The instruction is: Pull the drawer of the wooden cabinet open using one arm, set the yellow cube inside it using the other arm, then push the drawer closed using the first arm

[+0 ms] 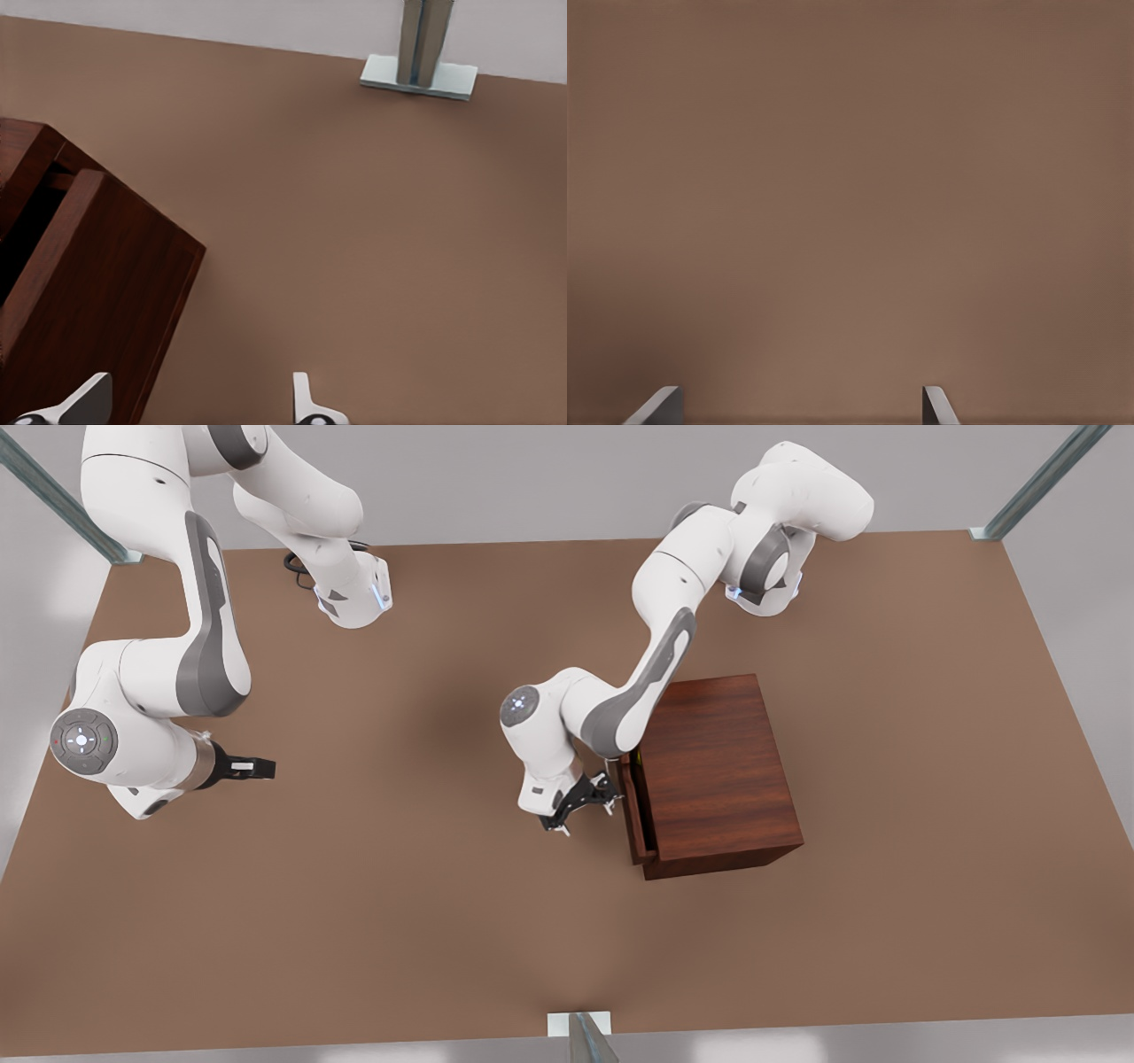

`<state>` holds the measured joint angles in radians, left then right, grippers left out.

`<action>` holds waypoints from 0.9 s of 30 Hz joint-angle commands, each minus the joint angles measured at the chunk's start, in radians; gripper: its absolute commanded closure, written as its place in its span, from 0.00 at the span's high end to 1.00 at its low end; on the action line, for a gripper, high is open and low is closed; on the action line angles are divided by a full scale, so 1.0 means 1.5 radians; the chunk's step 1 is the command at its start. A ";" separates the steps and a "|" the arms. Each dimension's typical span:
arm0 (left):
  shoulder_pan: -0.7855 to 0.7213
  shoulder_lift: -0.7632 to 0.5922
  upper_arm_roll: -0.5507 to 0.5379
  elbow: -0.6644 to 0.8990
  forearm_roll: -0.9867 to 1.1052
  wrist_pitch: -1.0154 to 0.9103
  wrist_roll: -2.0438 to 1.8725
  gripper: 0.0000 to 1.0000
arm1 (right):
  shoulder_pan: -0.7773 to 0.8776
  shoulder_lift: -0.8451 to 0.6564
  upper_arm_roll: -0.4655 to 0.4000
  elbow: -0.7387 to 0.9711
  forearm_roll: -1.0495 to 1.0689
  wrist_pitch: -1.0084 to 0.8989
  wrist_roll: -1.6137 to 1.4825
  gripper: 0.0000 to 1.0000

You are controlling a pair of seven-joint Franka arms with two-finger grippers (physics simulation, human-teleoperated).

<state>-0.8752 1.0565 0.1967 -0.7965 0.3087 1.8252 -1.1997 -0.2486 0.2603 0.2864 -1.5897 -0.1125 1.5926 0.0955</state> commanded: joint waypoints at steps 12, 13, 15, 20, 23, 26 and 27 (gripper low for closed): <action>0.012 -0.002 0.005 -0.006 0.005 -0.009 0.034 1.00 | 0.000 -0.001 0.000 0.000 0.000 0.000 -0.002 1.00; 0.012 -0.002 0.006 -0.006 0.005 -0.013 0.034 1.00 | 0.000 -0.001 0.000 -0.001 0.000 0.000 -0.002 1.00; 0.012 -0.002 0.011 -0.009 0.006 -0.014 0.034 1.00 | 0.000 -0.001 0.000 0.000 0.000 0.000 -0.002 1.00; 0.011 -0.003 0.015 -0.010 0.005 -0.015 0.034 1.00 | 0.000 -0.001 0.000 0.000 0.000 0.000 -0.001 1.00; 0.010 -0.003 0.013 -0.009 -0.001 -0.025 0.004 1.00 | 0.000 -0.001 0.000 -0.001 0.000 0.000 -0.001 1.00; 0.008 -0.002 0.008 -0.008 -0.003 0.023 -0.065 1.00 | 0.000 -0.001 0.000 0.000 0.000 0.000 -0.001 1.00; 0.008 -0.003 0.009 -0.008 -0.003 0.030 -0.078 1.00 | 0.000 -0.001 0.000 0.000 0.000 0.000 -0.002 1.00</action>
<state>-0.8619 1.0543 0.2123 -0.8082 0.3085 1.8259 -1.1919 -0.2486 0.2603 0.2864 -1.5897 -0.1126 1.5926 0.0938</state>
